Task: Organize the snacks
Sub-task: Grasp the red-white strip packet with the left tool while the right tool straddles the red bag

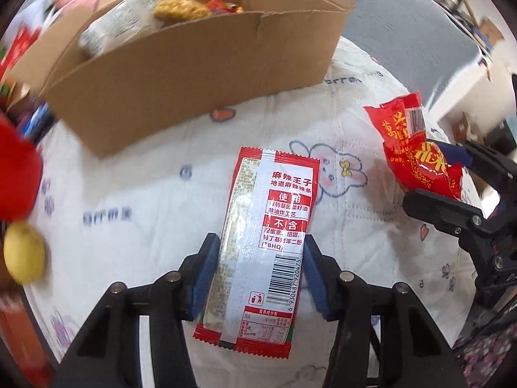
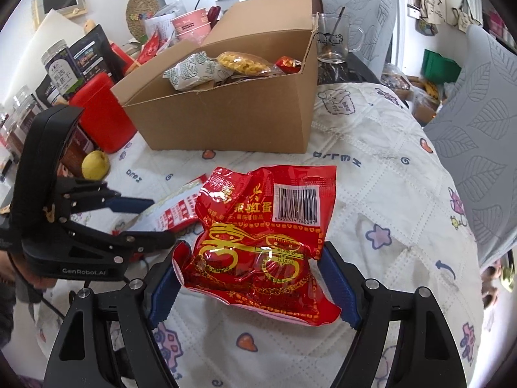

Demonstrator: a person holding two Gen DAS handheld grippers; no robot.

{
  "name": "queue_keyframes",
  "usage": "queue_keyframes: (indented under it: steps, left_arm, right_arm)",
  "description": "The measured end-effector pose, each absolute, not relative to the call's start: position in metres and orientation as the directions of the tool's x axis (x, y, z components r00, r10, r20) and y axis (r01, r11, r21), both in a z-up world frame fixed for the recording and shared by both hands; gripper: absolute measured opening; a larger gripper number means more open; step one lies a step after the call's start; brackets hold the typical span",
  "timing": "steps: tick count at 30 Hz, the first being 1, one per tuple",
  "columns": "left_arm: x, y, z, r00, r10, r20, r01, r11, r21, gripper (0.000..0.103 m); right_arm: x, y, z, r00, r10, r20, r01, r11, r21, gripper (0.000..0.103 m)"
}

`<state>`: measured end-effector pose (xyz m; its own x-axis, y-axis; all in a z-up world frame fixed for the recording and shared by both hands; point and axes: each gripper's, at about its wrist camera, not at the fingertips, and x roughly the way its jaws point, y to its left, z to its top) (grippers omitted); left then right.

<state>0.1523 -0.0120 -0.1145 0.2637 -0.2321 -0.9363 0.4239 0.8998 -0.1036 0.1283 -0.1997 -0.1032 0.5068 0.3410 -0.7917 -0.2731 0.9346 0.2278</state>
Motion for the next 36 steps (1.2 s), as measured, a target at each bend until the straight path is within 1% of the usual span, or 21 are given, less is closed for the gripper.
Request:
queue_keyframes:
  steps: [4,9,16,20,23,26,28,29,31,33,36]
  left_arm:
    - [0.128,-0.006,-0.114,0.294,-0.202,-0.934,0.341,0.935,-0.095,0.051]
    - [0.096,-0.011,-0.114,0.301,-0.219,-0.928,0.28,0.951,-0.133,0.051]
    - [0.07,-0.022,-0.115,0.32,-0.221,-0.921,0.275,0.952,-0.133,0.051]
    - [0.076,-0.028,-0.117,0.346,-0.211,-0.914,0.255,0.959,-0.125,0.052]
    - [0.079,-0.034,-0.119,0.37,-0.188,-0.91,0.267,0.96,-0.089,0.056]
    - [0.086,-0.04,-0.122,0.372,-0.198,-0.907,0.286,0.954,-0.091,0.071]
    - [0.089,-0.043,-0.123,0.389,-0.191,-0.901,0.289,0.954,-0.078,0.071]
    - [0.09,-0.044,-0.124,0.399,-0.187,-0.898,0.29,0.954,-0.069,0.071]
    - [0.089,-0.044,-0.124,0.429,-0.157,-0.89,0.282,0.959,-0.033,0.056]
    - [0.086,-0.038,-0.123,0.442,-0.16,-0.883,0.276,0.961,-0.036,0.049]
    - [0.082,-0.035,-0.12,0.457,-0.148,-0.877,0.273,0.962,-0.02,0.047]
  right_arm:
    - [0.119,-0.198,-0.102,0.507,0.344,-0.79,-0.281,0.933,0.226,0.08]
    - [0.106,-0.196,-0.105,0.503,0.345,-0.792,-0.288,0.931,0.222,0.08]
    - [0.089,-0.196,-0.107,0.5,0.344,-0.795,-0.295,0.931,0.217,0.08]
    - [0.08,-0.197,-0.111,0.496,0.338,-0.8,-0.293,0.932,0.212,0.08]
    - [0.076,-0.198,-0.113,0.492,0.333,-0.804,-0.289,0.934,0.21,0.08]
    - [0.072,-0.198,-0.114,0.495,0.322,-0.807,-0.288,0.937,0.197,0.08]
    - [0.072,-0.198,-0.114,0.497,0.319,-0.807,-0.287,0.938,0.194,0.08]
    - [0.071,-0.198,-0.114,0.498,0.317,-0.807,-0.287,0.939,0.192,0.08]
    - [0.07,-0.198,-0.114,0.5,0.313,-0.807,-0.285,0.94,0.188,0.08]
    - [0.069,-0.198,-0.113,0.502,0.312,-0.806,-0.284,0.94,0.187,0.081]
    - [0.069,-0.198,-0.114,0.503,0.313,-0.806,-0.282,0.941,0.189,0.081]
